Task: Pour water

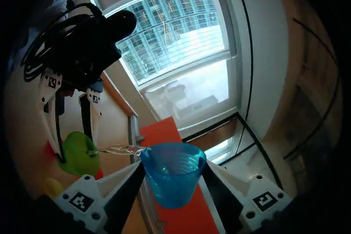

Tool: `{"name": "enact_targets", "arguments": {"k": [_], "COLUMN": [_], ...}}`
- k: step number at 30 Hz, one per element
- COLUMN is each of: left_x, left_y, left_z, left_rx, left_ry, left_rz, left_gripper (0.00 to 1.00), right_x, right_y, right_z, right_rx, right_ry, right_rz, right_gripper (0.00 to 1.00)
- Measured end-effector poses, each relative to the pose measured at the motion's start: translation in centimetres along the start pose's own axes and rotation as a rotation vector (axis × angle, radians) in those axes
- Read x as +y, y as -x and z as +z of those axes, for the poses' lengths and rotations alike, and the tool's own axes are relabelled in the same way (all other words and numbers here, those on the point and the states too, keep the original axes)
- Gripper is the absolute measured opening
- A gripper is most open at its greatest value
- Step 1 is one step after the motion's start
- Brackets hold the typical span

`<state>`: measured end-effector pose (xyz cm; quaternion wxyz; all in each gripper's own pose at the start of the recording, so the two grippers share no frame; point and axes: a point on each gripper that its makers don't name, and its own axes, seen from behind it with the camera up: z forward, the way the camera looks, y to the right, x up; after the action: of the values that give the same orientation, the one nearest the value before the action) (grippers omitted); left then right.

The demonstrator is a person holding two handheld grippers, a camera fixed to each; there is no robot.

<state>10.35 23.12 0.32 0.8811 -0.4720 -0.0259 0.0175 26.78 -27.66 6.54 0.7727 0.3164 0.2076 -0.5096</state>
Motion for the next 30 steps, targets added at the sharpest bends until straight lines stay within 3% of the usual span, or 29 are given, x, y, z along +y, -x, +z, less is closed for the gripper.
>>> {"name": "enact_targets", "arguments": {"k": [30], "left_x": [-0.4], "left_y": [-0.1], "left_z": [0.0], "left_rx": [0.003], "left_ry": [-0.012], "left_rz": [0.006], "left_gripper": [0.87], "right_x": [0.6], "right_y": [-0.3], "right_z": [1.1], "right_rx": [0.001], "right_ry": [0.018], "right_rz": [-0.14], "right_gripper": [0.9]}}
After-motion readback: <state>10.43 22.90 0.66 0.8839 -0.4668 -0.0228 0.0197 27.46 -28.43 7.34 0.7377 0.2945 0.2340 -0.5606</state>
